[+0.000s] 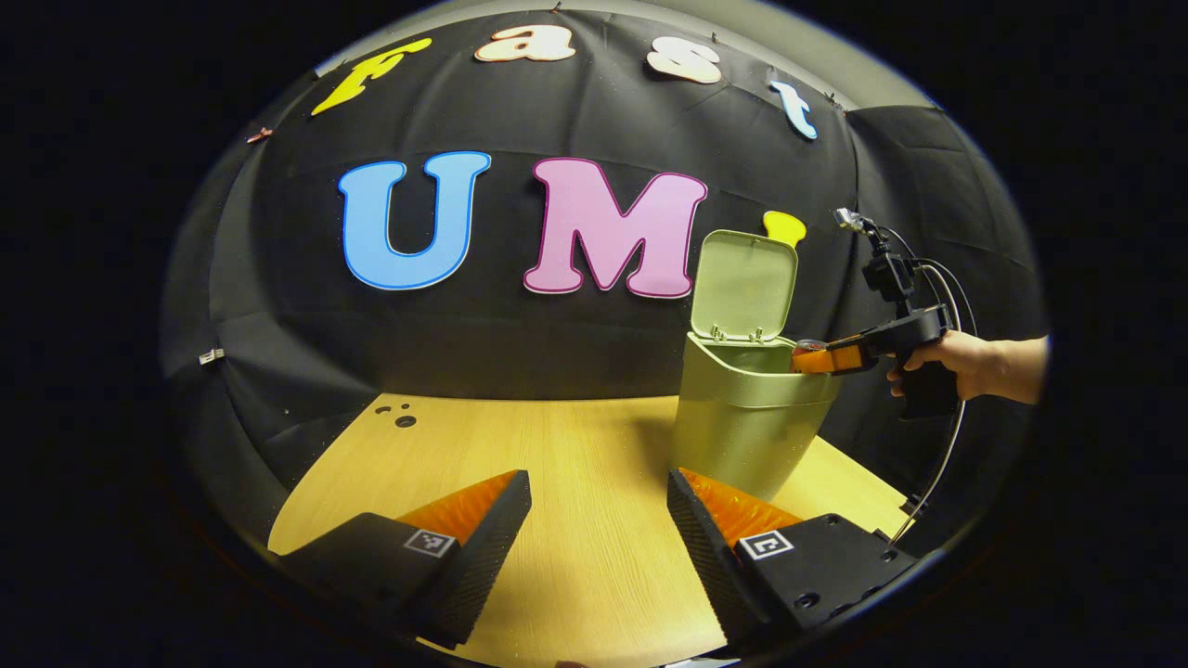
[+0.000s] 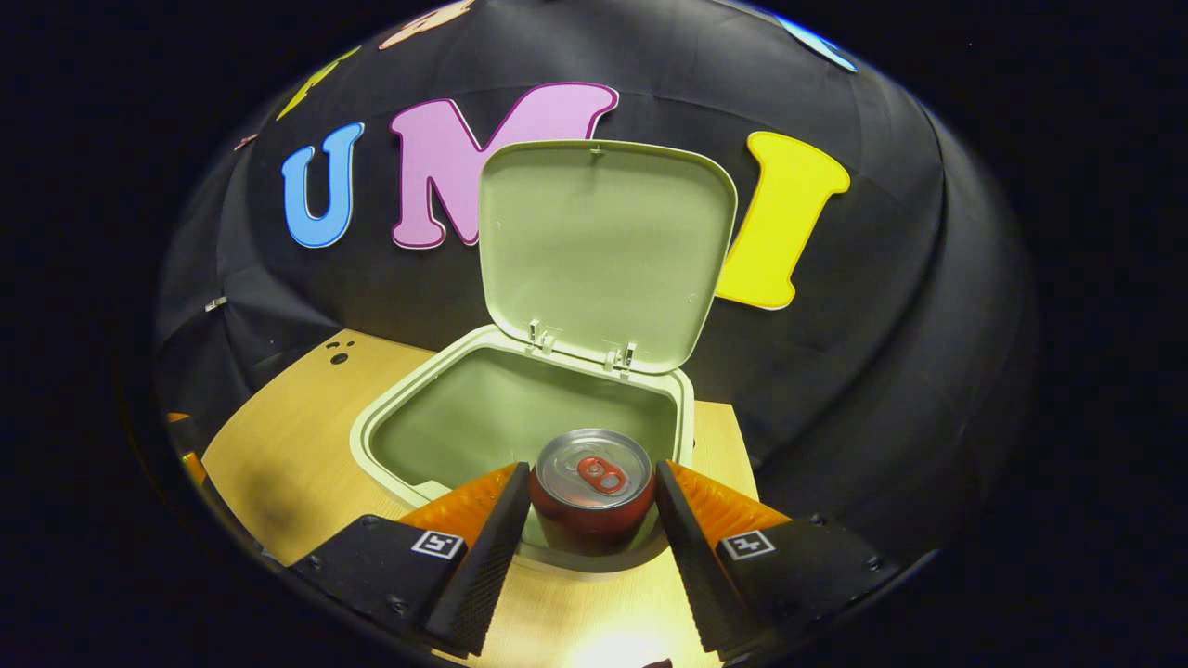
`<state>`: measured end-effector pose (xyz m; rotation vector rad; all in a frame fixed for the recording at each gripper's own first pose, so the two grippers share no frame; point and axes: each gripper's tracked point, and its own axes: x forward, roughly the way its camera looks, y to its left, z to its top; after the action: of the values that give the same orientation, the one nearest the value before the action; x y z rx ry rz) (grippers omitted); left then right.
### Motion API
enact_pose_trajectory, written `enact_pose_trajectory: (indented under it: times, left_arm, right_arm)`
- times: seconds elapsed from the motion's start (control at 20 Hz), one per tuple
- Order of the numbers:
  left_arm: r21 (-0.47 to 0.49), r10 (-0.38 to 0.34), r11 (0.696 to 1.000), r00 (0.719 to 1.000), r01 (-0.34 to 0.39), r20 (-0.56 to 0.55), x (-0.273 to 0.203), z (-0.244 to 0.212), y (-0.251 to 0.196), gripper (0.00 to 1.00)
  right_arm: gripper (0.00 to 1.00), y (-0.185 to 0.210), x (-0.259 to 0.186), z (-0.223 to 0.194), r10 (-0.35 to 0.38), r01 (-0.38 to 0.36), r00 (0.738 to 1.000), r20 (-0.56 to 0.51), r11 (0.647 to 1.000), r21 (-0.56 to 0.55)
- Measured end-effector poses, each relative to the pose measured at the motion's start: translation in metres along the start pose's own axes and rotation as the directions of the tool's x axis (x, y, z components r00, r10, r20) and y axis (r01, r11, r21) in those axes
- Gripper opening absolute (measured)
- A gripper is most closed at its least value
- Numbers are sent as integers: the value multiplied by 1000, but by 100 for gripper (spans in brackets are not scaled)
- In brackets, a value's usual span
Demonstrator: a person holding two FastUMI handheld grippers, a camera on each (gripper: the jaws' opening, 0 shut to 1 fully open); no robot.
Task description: Press the lid of the desktop garbage bin to open it, pick up the crumpled paper on the desktop and throw it into the bin, then pick up the pop can on the desktop and drop it into the bin, and finally close the garbage bin lid.
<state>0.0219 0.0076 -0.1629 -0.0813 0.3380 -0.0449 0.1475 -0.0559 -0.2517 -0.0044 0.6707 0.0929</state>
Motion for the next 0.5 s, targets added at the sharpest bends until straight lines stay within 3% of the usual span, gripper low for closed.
enact_pose_trajectory:
  times: [0.35, 0.5]
  left_arm:
    - [-3, 8, 1000, 1000, -8, -5, 0, -2, 2, 95]
    - [-2, 8, 1000, 1000, -8, -5, -1, -1, 1, 95]
  right_arm:
    - [87, 0, 0, 1, 0, 0, 1000, 7, 1000, 1]
    - [89, 2, -7, 25, 12, -15, 996, 87, 999, 29]
